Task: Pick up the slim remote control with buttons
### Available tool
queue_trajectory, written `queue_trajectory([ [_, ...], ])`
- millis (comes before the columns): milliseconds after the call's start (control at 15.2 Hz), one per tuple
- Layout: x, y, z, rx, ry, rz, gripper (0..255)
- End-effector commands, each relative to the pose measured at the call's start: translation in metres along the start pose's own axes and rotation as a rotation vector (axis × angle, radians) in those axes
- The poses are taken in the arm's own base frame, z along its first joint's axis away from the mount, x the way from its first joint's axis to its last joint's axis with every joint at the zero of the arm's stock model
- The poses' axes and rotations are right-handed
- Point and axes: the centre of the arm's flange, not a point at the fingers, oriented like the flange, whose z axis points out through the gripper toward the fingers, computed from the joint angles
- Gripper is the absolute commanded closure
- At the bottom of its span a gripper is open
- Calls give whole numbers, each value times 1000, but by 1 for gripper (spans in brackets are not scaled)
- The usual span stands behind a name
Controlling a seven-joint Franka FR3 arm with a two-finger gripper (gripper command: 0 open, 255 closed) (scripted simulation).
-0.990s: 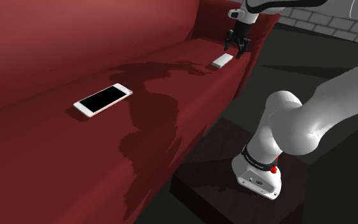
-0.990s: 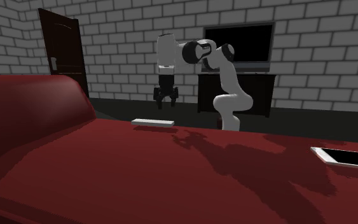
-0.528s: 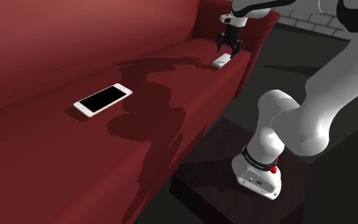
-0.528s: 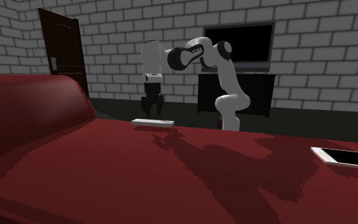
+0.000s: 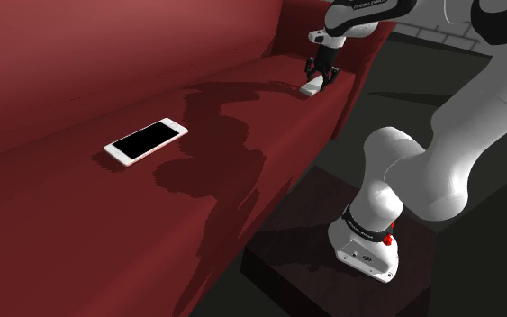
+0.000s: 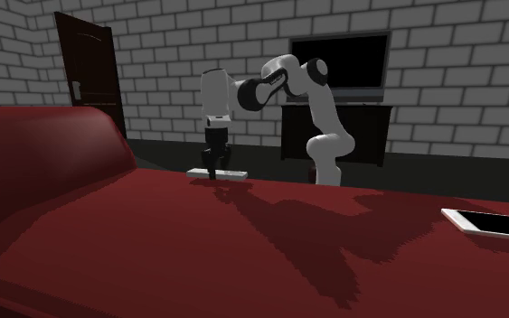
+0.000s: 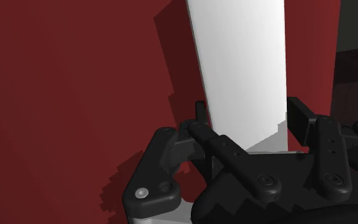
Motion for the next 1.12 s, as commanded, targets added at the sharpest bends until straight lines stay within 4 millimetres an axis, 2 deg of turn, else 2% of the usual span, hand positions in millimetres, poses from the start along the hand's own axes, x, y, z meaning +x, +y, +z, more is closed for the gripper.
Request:
queue_trajectory([
  [0,0,0,1,0,0,0,255],
  [528,0,0,1,0,0,0,255],
  [1056,1,2,-41,0,0,0,255],
])
